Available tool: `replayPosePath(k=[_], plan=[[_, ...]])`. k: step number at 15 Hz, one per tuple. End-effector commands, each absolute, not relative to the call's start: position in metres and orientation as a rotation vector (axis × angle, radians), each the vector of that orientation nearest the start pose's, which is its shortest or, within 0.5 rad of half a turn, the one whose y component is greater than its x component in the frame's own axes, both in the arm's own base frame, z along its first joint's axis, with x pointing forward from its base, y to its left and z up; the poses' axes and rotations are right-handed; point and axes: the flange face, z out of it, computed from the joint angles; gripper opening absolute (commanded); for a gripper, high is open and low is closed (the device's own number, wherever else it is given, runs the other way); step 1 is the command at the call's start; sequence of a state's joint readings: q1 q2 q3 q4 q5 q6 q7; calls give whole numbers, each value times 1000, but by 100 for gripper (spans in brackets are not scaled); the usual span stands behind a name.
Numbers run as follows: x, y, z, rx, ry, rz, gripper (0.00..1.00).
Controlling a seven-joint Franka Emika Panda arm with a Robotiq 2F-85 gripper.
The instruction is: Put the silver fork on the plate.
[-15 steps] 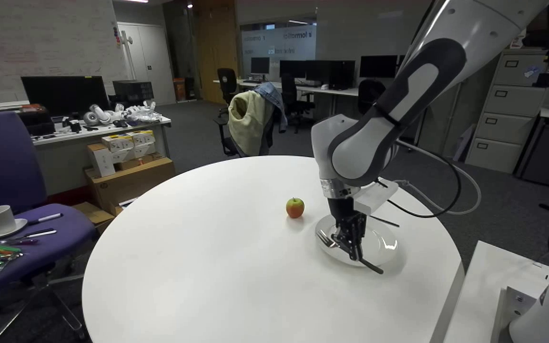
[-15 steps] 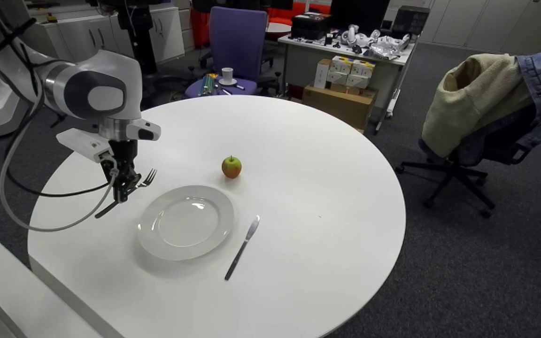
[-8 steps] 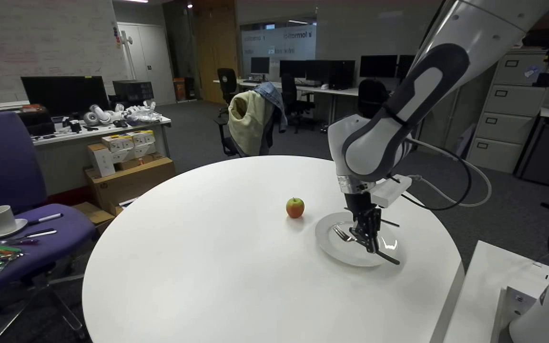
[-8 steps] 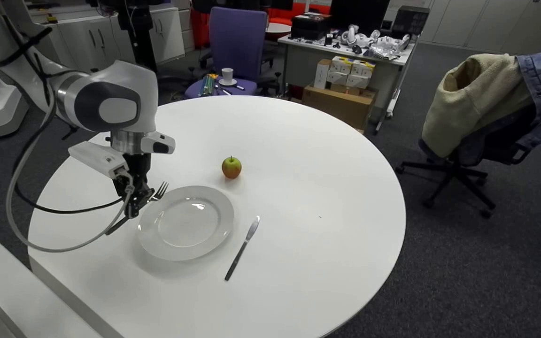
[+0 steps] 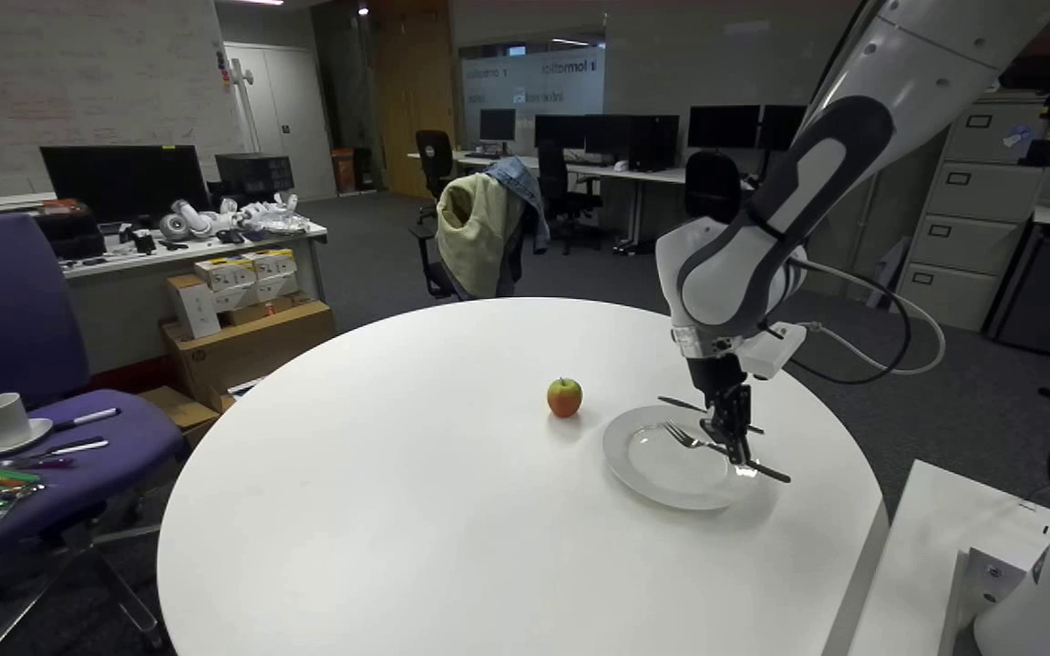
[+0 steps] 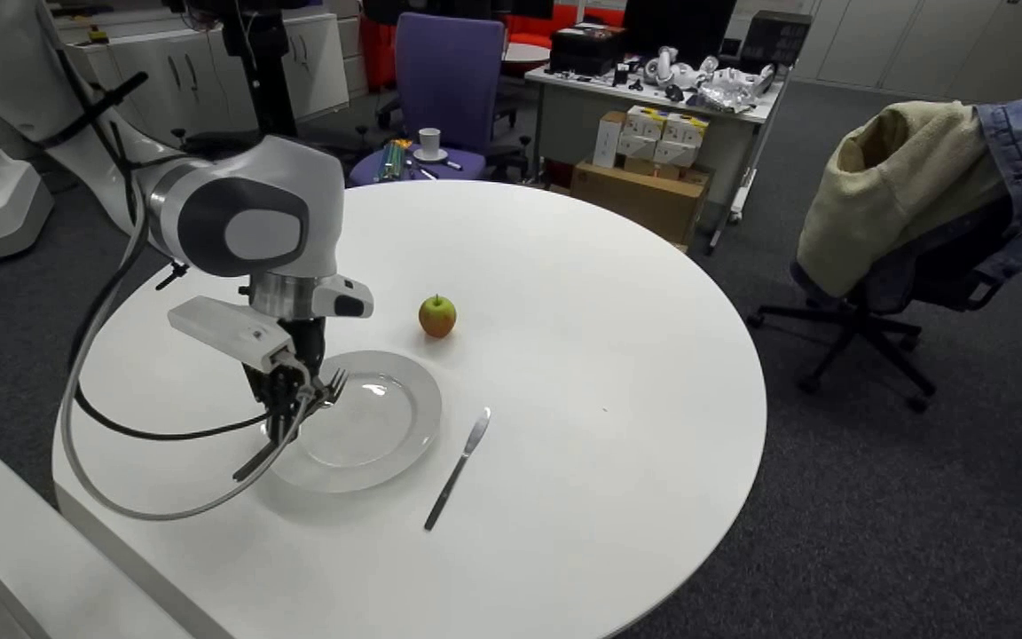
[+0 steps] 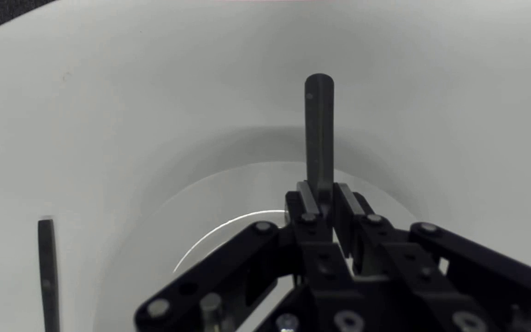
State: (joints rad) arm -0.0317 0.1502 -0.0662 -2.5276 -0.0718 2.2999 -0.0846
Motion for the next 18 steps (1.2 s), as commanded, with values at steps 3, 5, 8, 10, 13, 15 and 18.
replayPosePath(k=[3,5,8,10,13,15,18], plan=[[420,-68,184,-3101,-9,605,4],[423,-69,178,-3099,-7,618,4],[430,-68,173,-3106,-11,633,4],[437,-67,174,-3112,-11,619,4],[448,-65,177,-3111,-6,588,4],[455,-62,178,-3113,-15,570,4],[464,-54,178,-3113,-30,551,4]])
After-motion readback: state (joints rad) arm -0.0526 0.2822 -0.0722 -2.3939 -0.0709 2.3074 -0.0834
